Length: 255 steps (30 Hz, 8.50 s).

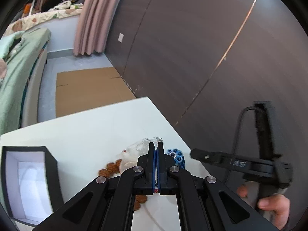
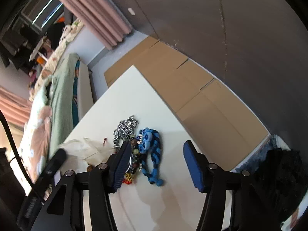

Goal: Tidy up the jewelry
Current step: 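Reach the right gripper to the blue braided bracelet and close on it, then carry the blue bracelet with the right gripper into the black box and release, then lower the left gripper onto the brown bead bracelet and close on it, then lift the brown bead bracelet with the left gripper and drop it into the box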

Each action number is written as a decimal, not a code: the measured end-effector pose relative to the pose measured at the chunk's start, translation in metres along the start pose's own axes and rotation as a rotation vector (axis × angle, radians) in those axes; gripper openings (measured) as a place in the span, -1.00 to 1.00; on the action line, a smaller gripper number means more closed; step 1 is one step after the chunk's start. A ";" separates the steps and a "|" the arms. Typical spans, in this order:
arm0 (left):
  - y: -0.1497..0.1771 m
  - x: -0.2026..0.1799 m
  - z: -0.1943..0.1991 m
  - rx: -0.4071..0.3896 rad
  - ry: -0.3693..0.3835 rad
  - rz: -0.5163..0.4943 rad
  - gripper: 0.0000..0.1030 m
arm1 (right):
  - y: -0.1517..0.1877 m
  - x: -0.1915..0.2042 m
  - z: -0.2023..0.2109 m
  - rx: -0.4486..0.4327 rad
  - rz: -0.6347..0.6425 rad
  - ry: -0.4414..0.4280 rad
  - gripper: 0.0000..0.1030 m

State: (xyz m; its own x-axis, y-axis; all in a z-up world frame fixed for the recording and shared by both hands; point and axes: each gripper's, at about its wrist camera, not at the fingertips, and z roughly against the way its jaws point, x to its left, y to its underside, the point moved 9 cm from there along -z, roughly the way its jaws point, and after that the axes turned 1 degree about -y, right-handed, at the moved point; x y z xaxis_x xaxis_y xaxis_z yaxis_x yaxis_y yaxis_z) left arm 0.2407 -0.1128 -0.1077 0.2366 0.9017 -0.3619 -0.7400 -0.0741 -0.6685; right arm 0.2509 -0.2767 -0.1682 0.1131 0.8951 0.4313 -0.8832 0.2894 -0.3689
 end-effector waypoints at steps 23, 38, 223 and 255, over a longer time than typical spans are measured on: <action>-0.011 0.044 0.030 -0.056 -0.053 0.059 -1.00 | -0.016 0.016 -0.046 0.038 -0.005 0.156 -0.48; -0.014 0.052 0.068 -0.122 -0.072 0.071 -1.00 | -0.017 0.032 -0.005 -0.005 -0.035 -0.088 -0.66; 0.017 0.168 0.113 -0.032 -0.269 0.356 -0.44 | 0.054 0.162 -0.022 0.131 0.182 -0.335 -0.01; 0.009 0.184 0.135 -0.170 -0.284 0.420 0.31 | 0.074 0.226 -0.042 0.183 0.142 -0.543 0.51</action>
State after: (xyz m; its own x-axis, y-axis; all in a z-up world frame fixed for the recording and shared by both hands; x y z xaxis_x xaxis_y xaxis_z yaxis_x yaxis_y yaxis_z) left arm 0.1929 0.1101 -0.0930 -0.2554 0.8574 -0.4469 -0.6165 -0.5004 -0.6078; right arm 0.2302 -0.0385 -0.1330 -0.2185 0.6049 0.7657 -0.9424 0.0728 -0.3264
